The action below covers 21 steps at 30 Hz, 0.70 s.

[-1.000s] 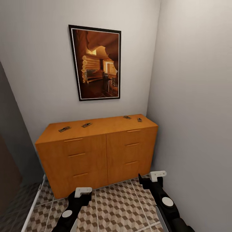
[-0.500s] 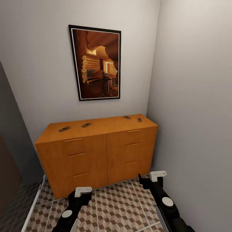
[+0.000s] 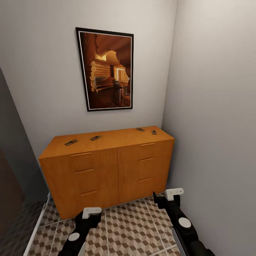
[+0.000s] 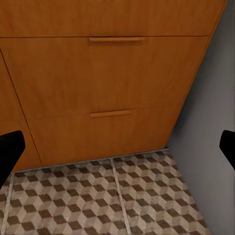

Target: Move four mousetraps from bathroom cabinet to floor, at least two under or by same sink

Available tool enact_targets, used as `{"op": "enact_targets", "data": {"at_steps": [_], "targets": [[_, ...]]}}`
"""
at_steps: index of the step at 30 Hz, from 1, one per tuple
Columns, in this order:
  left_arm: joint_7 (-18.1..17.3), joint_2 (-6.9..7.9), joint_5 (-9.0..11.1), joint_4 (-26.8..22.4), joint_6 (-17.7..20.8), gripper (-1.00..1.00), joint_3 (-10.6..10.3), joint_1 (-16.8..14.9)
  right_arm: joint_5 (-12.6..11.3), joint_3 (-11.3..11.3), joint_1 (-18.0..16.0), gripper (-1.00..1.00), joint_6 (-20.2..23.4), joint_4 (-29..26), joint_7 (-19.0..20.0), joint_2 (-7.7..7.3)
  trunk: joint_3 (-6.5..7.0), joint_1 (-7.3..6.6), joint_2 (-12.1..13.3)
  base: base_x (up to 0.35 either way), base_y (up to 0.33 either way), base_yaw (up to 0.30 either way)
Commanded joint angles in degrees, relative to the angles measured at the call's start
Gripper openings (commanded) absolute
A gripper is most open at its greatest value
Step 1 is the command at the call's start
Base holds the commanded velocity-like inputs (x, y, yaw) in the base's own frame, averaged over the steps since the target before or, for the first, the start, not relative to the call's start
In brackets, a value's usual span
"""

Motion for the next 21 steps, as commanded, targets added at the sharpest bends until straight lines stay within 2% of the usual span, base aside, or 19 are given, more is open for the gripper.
{"op": "enact_targets", "data": {"at_steps": [1,6,8,9,12,13,14,16,17,21], "targets": [[0.4,0.07,0.0,0.3,0.3,1.0,-0.2,0.0,0.4,0.1,0.0,1.0,0.4,-0.1,-0.3,0.0,-0.06,0.0,0.0,0.0,0.0,0.0],[0.3,0.66,0.0,6.4,-0.3,1.0,-0.2,0.0,0.5,0.0,0.0,1.0,0.3,-0.1,-0.2,0.13,-0.06,0.0,0.0,0.0,0.0,0.0],[0.3,0.79,-0.1,11.8,-2.4,1.0,-0.2,0.0,0.6,0.0,0.0,1.0,0.2,-0.1,-0.3,0.18,-0.06,0.0,0.0,0.0,0.0,0.0],[0.3,0.9,-0.2,15.8,-4.7,1.0,-0.2,0.0,0.6,-0.1,0.0,1.0,0.2,-0.1,-0.3,0.2,-0.06,0.0,0.0,0.0,0.0,0.0],[0.3,1.24,-0.3,21.8,-9.1,1.0,-0.2,0.0,0.6,-0.3,0.0,1.0,0.2,-0.2,-0.6,0.18,-0.06,0.0,0.0,0.0,0.0,0.0],[0.3,1.84,-0.4,27.7,-14.1,1.0,-0.2,0.0,0.6,-0.4,-0.1,1.0,0.5,-1.4,-1.4,0.13,-0.06,0.0,0.0,0.0,0.0,0.0],[0.3,2.34,-0.4,31.4,-17.8,1.0,-0.2,0.0,0.6,-0.4,-0.2,1.0,0.8,-2.8,-2.4,0.1,-0.06,0.0,0.0,0.0,0.0,0.0],[0.3,2.8,-0.3,35.0,-21.2,1.0,-0.2,0.0,0.6,-0.5,-0.5,1.0,1.5,-4.2,-3.7,0.08,-0.06,0.0,0.0,0.0,0.0,0.0],[0.4,3.27,-0.3,40.3,-25.8,1.0,-0.2,0.0,0.7,-0.5,-1.8,1.0,3.7,-5.9,-5.9,0.07,-0.06,0.0,0.0,0.0,0.0,0.0],[0.4,3.78,-0.4,47.9,-31.6,1.0,-0.2,0.0,0.7,-0.5,-6.0,1.0,10.6,-7.2,-8.4,0.06,-0.06,0.0,0.0,0.0,0.0,0.0]]}}
